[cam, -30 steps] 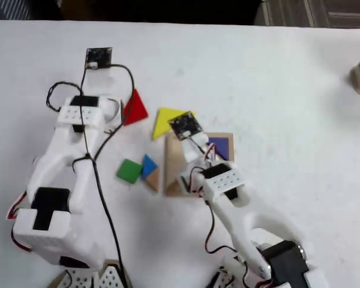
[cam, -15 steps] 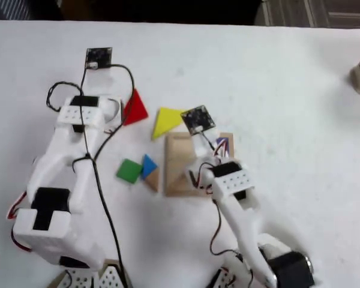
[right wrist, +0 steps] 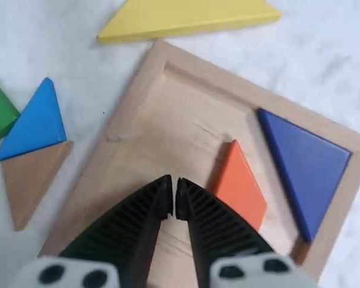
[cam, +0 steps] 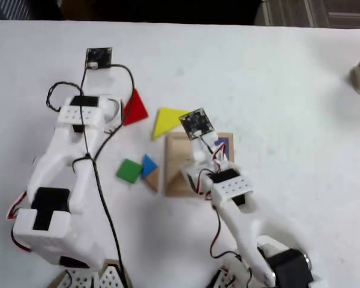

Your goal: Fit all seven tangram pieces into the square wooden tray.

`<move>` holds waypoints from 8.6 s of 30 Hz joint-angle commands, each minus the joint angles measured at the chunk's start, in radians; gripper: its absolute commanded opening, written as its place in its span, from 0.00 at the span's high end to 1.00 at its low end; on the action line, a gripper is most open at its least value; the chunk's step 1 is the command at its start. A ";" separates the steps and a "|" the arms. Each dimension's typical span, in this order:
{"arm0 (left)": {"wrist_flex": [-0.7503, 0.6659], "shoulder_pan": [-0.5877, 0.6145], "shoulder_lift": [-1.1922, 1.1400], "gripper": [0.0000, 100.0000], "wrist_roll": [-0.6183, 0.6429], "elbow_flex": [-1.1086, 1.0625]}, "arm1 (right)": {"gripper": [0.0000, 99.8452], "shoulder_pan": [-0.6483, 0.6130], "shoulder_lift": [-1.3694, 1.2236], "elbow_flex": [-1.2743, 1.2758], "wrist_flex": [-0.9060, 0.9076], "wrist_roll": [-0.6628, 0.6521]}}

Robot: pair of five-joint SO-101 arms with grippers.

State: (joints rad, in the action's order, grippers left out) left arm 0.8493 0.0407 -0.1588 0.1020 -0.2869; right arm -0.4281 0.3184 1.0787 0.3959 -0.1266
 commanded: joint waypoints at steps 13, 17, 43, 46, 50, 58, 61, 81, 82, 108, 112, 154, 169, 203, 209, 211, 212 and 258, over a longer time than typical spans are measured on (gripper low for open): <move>-0.023 0.012 0.022 0.98 -0.100 0.046 | 0.98 0.134 -0.033 -0.098 0.094 -0.009; -0.057 0.012 0.022 0.98 -0.100 0.031 | 0.98 0.134 -0.028 -0.098 0.094 -0.009; -0.098 0.012 0.024 0.98 -0.098 0.011 | 0.98 0.213 0.125 -0.005 0.093 -0.008; -0.098 0.012 0.024 0.98 -0.098 0.011 | 0.98 0.219 0.117 0.021 0.094 -0.009; -0.098 0.012 0.025 0.98 -0.098 0.011 | 0.98 0.262 0.145 0.052 0.140 -0.009; -0.098 0.012 0.025 0.98 -0.101 0.012 | 0.98 0.340 0.191 0.055 0.223 -0.009; -0.098 0.012 0.025 0.98 -0.101 0.012 | 0.98 0.337 0.214 0.055 0.222 -0.009; -0.098 0.013 0.025 0.98 -0.098 0.011 | 0.98 0.213 0.325 0.209 -0.056 -0.098; -0.098 0.013 0.025 0.98 -0.098 0.011 | 0.98 0.211 0.308 0.209 -0.058 -0.103; -0.100 0.013 0.025 0.98 -0.104 0.014 | 0.98 0.297 0.105 0.025 0.186 -0.107; -0.100 0.013 0.025 0.98 -0.104 0.017 | 0.98 0.294 0.145 0.018 0.179 -0.097; -0.100 0.013 0.025 0.98 -0.104 0.017 | 0.98 0.246 0.074 -0.117 0.156 0.028; -0.100 0.013 0.025 0.98 -0.103 0.014 | 0.98 0.094 0.220 0.072 0.130 0.026; -0.014 -0.165 0.509 0.98 -0.097 -0.425 | 0.98 0.254 0.286 0.109 0.116 -0.057; -0.014 -0.168 0.588 0.98 -0.097 -0.522 | 0.98 0.131 0.406 0.193 0.143 -0.061; -0.008 -0.191 0.588 0.98 -0.097 -0.529 | 0.98 0.087 0.407 0.218 0.133 -0.063; -0.006 -0.202 0.588 0.98 -0.097 -0.539 | 0.98 0.076 0.400 0.229 0.108 -0.064; 0.091 -0.394 0.202 0.80 0.114 -0.390 | 0.98 0.196 0.217 0.127 0.059 -0.064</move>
State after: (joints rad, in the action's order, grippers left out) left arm 0.9045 -0.3445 0.1066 0.2002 -0.7764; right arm -0.2424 0.5010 1.2444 0.4603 -0.1818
